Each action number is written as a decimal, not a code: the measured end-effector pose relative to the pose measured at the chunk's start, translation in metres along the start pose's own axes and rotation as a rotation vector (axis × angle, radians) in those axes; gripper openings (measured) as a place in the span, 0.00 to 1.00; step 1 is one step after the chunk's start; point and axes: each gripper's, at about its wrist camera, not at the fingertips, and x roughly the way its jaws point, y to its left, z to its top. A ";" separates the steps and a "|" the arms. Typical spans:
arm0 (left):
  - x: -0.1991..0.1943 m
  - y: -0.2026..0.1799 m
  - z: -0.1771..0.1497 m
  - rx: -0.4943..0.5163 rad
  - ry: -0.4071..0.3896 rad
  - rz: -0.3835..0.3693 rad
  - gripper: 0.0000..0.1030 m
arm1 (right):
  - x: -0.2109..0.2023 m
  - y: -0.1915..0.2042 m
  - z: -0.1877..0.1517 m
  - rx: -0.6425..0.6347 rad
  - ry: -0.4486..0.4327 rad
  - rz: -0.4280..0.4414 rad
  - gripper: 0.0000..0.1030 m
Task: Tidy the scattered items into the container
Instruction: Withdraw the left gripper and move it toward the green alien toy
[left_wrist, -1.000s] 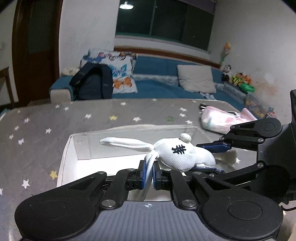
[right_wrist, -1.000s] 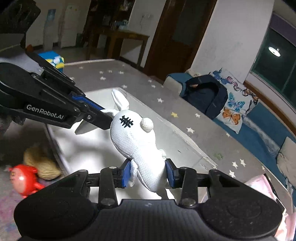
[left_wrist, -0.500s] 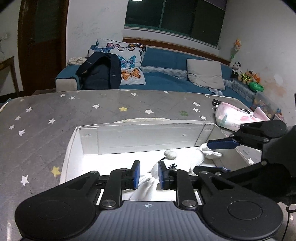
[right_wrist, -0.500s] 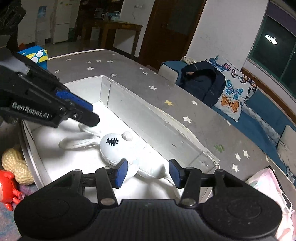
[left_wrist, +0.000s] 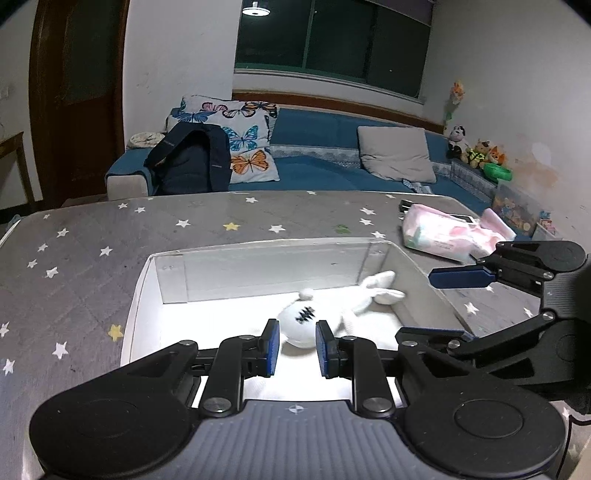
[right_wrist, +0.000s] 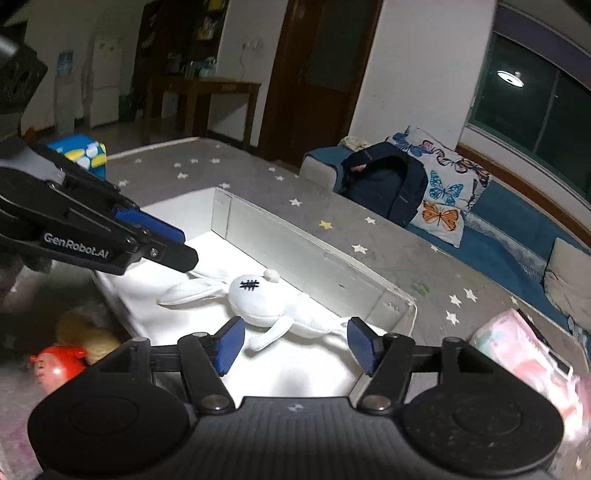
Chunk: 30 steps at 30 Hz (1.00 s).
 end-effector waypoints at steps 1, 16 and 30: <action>-0.004 -0.003 -0.002 0.004 -0.002 -0.003 0.23 | -0.006 0.001 -0.003 0.011 -0.006 -0.002 0.62; -0.035 -0.035 -0.043 0.015 0.013 -0.078 0.23 | -0.064 0.024 -0.060 0.099 -0.025 -0.017 0.73; -0.030 -0.050 -0.069 -0.040 0.082 -0.142 0.26 | -0.083 0.043 -0.098 0.180 -0.017 -0.028 0.75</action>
